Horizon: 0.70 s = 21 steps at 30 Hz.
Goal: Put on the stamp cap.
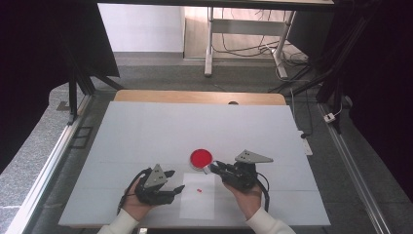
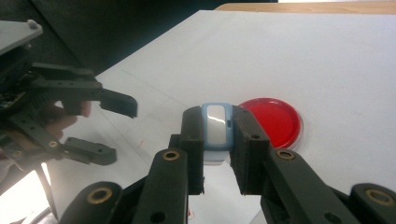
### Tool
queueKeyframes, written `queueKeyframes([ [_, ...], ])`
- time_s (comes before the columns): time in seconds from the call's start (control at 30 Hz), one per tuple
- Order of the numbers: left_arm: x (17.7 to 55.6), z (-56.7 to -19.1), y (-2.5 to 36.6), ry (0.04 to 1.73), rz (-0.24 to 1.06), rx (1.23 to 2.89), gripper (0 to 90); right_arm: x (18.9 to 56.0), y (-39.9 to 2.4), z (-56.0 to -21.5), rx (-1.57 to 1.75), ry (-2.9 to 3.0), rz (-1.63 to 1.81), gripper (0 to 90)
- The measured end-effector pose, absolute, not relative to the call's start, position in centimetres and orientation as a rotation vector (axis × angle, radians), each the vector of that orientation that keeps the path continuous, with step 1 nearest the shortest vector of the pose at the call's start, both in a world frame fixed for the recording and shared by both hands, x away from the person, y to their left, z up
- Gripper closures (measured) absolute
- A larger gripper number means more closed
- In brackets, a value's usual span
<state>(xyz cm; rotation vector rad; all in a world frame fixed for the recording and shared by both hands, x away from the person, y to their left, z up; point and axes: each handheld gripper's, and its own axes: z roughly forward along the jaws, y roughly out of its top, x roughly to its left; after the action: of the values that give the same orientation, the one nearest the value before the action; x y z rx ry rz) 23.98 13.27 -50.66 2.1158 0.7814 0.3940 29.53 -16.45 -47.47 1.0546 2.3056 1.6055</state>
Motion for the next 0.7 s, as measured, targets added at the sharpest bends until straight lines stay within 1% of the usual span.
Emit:
queueKeyframes([
  [0.23, 23.1, -50.7, 15.8, 0.806, 0.404, 2.103, 37.9, 29.8, -16.7, -47.4, 1.004, 2.31, 1.57, 75.4],
  [0.47, 22.2, -51.4, 18.9, 0.897, 0.415, 2.071, 37.5, 30.0, -17.0, -47.3, 0.961, 2.301, 1.52, 75.4],
  [0.7, 21.9, -51.7, 20.2, 0.934, 0.417, 2.067, 36.2, 30.2, -17.3, -47.0, 0.906, 2.287, 1.462, 75.4],
])
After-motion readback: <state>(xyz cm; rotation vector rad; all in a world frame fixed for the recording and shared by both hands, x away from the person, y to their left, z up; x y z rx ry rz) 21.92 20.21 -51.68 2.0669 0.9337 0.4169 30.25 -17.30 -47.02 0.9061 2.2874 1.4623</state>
